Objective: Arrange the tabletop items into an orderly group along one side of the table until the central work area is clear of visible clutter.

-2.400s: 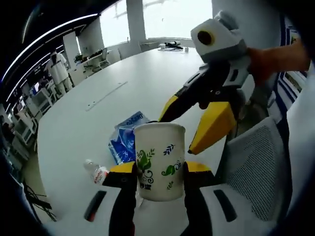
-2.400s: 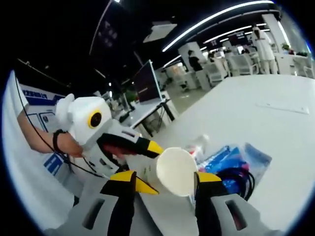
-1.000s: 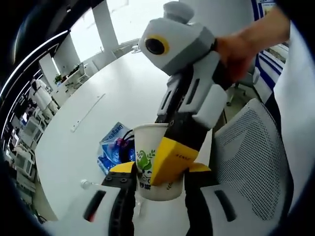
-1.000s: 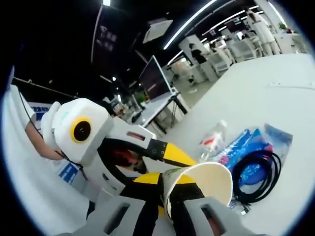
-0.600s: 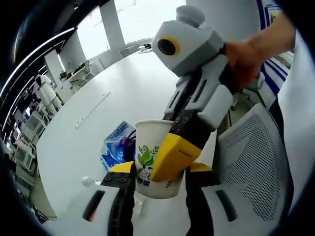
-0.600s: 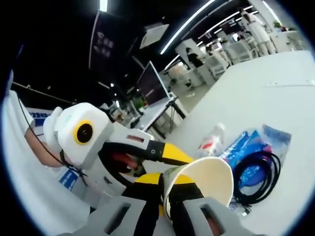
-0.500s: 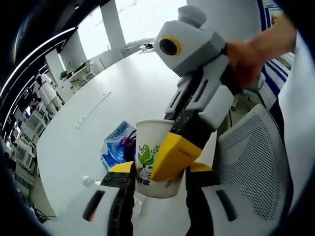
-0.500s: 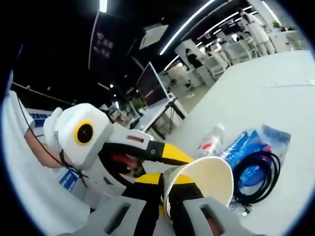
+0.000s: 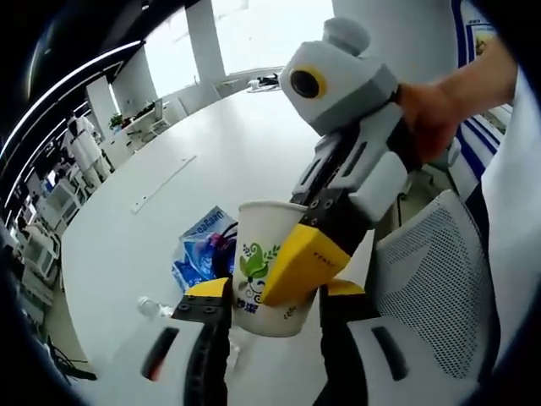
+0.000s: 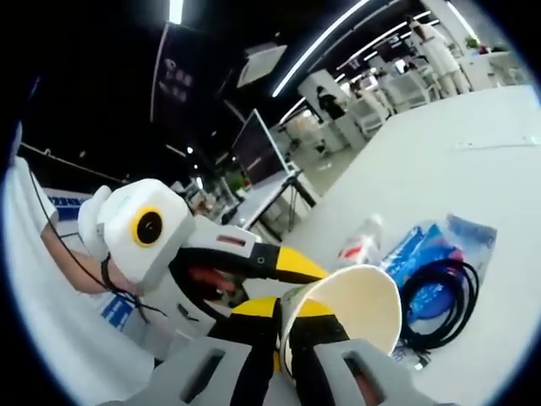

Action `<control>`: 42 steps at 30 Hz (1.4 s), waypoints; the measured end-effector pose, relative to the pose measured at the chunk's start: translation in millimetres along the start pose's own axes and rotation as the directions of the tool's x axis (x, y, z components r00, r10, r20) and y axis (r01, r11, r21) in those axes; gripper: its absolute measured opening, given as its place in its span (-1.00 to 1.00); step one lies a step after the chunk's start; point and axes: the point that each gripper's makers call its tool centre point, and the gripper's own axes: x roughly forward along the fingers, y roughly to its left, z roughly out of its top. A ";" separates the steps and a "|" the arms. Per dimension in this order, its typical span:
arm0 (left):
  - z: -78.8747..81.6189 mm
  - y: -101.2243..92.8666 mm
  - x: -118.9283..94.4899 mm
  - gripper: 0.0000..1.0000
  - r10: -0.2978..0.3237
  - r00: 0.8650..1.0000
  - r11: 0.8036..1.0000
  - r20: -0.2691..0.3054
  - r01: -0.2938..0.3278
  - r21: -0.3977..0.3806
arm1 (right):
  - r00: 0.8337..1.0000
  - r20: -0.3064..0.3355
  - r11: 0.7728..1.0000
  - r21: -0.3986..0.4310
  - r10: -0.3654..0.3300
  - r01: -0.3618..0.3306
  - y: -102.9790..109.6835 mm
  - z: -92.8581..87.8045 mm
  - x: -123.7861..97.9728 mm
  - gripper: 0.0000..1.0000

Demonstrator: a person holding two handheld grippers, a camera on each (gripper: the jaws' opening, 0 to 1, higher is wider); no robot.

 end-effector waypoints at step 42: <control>-11.6 4.3 -18.8 -0.17 0.058 0.998 0.991 0.036 -0.053 -0.121 | 0.999 -0.030 1.000 -0.004 -0.022 0.022 -6.3 -1.7 7.4 -1.00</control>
